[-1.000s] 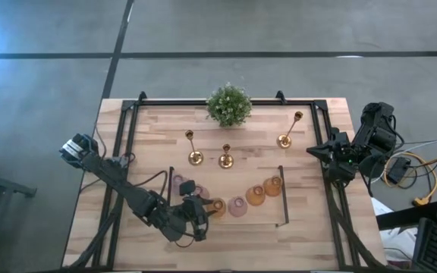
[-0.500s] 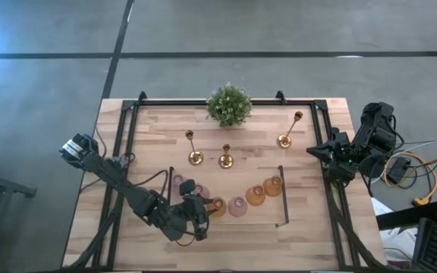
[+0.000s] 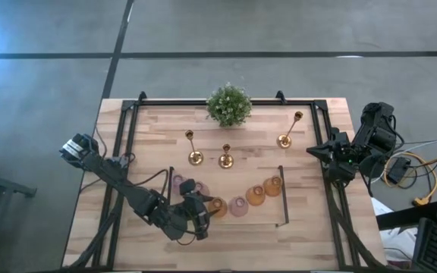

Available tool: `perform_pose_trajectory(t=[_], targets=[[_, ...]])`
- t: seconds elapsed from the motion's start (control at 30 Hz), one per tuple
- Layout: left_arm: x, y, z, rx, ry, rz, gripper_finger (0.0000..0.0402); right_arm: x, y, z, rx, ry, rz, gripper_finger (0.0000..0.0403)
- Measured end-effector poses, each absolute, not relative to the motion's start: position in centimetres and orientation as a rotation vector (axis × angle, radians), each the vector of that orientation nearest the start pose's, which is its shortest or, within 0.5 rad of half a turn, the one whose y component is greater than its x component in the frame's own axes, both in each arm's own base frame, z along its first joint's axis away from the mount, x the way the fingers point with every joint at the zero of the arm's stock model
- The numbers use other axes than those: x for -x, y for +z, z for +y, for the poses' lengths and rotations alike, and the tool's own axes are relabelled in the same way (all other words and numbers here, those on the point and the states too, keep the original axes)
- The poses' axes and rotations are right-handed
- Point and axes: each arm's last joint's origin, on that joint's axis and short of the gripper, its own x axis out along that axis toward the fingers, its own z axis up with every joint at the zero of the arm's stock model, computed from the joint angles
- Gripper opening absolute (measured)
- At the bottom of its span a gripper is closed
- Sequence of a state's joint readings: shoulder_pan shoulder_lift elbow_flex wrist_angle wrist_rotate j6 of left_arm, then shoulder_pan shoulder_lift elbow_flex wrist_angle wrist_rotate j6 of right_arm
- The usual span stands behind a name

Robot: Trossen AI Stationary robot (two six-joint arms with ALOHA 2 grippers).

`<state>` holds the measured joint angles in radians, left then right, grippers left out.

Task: Pick & Place candle stick holders
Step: Put the yellow candle holder on the shelf

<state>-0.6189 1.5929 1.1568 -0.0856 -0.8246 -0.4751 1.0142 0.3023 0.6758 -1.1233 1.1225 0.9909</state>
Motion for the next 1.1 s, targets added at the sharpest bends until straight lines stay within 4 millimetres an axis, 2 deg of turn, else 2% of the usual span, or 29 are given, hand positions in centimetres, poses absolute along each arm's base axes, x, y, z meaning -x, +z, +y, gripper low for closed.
perform_pose_trajectory(t=[0.33,1.1], targets=[[-29.7,27.7,-18.6,0.139,0.268,0.33,0.018,-4.0,27.3,1.4,-0.322,-0.259,0.265,0.0008],[-29.2,30.5,-18.2,0.083,0.255,0.315,0.0179,-4.0,27.3,1.4,-0.322,-0.259,0.265,0.0008]])
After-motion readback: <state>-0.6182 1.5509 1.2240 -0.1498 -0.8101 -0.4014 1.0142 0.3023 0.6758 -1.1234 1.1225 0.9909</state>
